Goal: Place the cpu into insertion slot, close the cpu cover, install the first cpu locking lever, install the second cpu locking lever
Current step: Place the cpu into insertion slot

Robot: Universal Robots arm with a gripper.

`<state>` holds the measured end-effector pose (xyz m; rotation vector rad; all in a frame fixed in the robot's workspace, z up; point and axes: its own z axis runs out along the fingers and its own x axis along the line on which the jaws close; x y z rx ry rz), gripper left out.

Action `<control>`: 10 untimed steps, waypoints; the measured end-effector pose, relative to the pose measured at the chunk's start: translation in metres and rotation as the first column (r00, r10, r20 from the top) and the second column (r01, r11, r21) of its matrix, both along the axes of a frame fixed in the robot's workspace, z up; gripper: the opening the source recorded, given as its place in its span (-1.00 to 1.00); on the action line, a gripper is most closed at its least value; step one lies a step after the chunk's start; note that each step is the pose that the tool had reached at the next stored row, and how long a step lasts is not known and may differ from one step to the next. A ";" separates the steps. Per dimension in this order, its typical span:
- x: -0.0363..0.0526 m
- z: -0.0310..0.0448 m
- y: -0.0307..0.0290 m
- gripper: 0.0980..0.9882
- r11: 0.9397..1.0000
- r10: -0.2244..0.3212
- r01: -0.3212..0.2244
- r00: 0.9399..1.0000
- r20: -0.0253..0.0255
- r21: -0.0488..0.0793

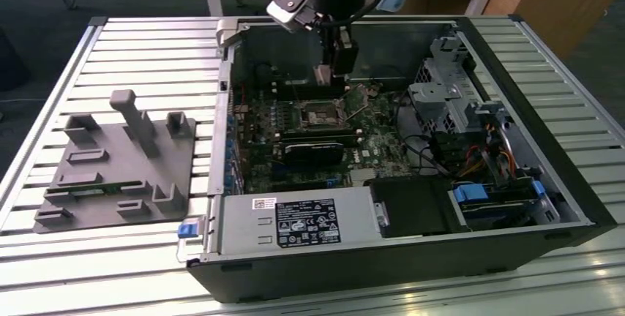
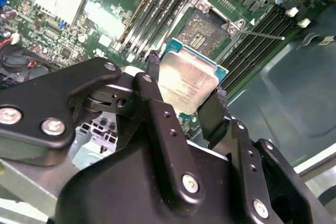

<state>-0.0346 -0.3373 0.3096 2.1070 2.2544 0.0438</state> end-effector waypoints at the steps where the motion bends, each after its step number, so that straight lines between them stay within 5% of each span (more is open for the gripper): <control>1: -0.0002 -0.0012 0.0001 0.00 1.000 -0.007 0.007 1.000 0.000 -0.002; 4: -0.0004 -0.0048 0.0017 0.00 1.000 -0.010 0.010 1.000 0.002 -0.015; 10: -0.0006 -0.0157 0.0074 0.00 1.000 -0.010 0.010 1.000 0.002 -0.015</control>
